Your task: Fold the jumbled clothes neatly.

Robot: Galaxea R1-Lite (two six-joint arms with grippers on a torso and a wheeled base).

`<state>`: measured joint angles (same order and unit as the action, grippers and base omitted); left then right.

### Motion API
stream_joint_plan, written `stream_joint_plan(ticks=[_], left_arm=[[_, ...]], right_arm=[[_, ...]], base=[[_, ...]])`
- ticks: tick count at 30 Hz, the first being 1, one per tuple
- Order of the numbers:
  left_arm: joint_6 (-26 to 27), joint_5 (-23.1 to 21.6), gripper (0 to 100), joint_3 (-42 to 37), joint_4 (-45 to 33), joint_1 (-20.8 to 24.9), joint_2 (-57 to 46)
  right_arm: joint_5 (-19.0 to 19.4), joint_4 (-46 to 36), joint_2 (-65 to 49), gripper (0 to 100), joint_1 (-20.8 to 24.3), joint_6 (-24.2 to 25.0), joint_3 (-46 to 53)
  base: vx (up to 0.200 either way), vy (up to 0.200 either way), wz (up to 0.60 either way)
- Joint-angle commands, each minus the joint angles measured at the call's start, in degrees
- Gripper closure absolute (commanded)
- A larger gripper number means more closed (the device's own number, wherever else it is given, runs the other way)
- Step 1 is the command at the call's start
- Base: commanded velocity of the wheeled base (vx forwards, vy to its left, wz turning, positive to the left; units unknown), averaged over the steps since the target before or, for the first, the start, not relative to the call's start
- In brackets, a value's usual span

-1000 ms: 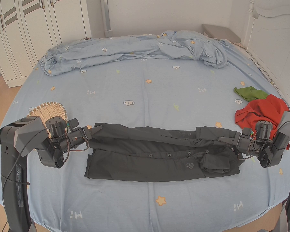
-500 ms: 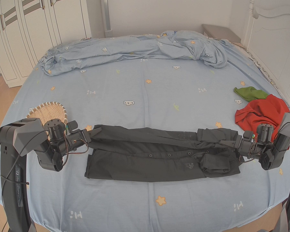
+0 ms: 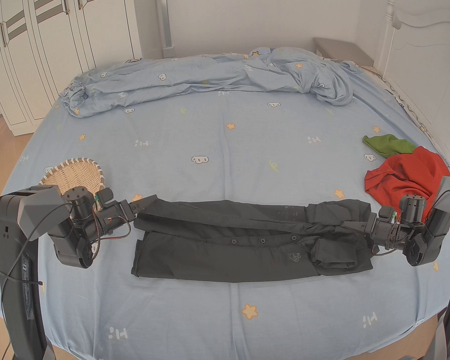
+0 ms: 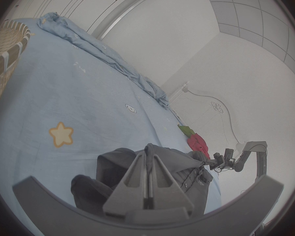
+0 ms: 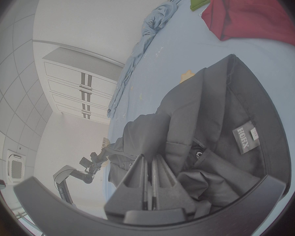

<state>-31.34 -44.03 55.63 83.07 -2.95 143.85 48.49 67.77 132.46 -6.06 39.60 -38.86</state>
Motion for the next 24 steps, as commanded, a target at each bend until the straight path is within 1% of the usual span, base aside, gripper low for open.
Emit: stream_joint_plan(ticks=[1,4,6,8,10,13,15,16,19,22,24], left_arm=[[-1.09,-0.09,0,0.80,0.43,-1.53,-1.11],[-2.76,0.00,0,1.77,0.69,-2.41,-1.64],[-5.31,-0.09,0,2.56,1.40,-3.11,-3.49],[-6.63,-0.18,0,2.38,1.40,-3.11,-4.89],[-7.77,-1.85,0,1.15,1.40,-2.50,-7.00],[-7.95,-5.27,0,-2.36,1.40,0.23,-8.67],[-7.95,-6.86,0,-4.65,1.40,3.21,-9.11],[-7.77,-6.86,0,-5.44,1.40,5.32,-8.76],[-7.59,-6.77,0,-6.06,1.40,9.72,-7.00],[-7.42,-6.68,0,-5.53,1.40,12.18,-3.75],[-7.42,-6.68,0,-5.53,1.31,12.35,-2.52]], right_arm=[[0.02,0.00,-0.19,100,-0.53,-0.04,0.81],[0.02,0.00,-0.19,100,-0.88,-0.04,0.72],[0.02,0.00,-0.19,100,-1.06,-0.04,0.81],[0.02,0.00,-0.19,100,-1.06,-0.04,0.81],[0.02,0.00,-0.19,100,-1.06,-0.04,0.89],[0.02,0.00,-0.10,100,-1.06,-0.04,0.89],[0.02,0.00,-0.10,100,-0.97,-0.04,0.89],[0.02,0.00,-0.01,100,-0.97,-0.04,0.89],[0.02,0.00,-0.01,100,-0.97,-0.04,0.89],[0.02,-0.09,0.08,100,-0.97,-0.04,0.89],[0.02,-0.09,0.08,100,-0.97,-0.04,0.89]], base=[[0.000,0.000,0.00],[0.000,0.000,0.00],[0.000,0.000,0.00],[0.000,0.000,0.00],[0.000,0.000,0.00],[0.000,0.000,0.00],[0.000,0.000,0.00],[0.000,0.000,0.00],[0.000,0.000,0.00],[0.000,0.000,0.00],[0.000,0.000,0.00]])
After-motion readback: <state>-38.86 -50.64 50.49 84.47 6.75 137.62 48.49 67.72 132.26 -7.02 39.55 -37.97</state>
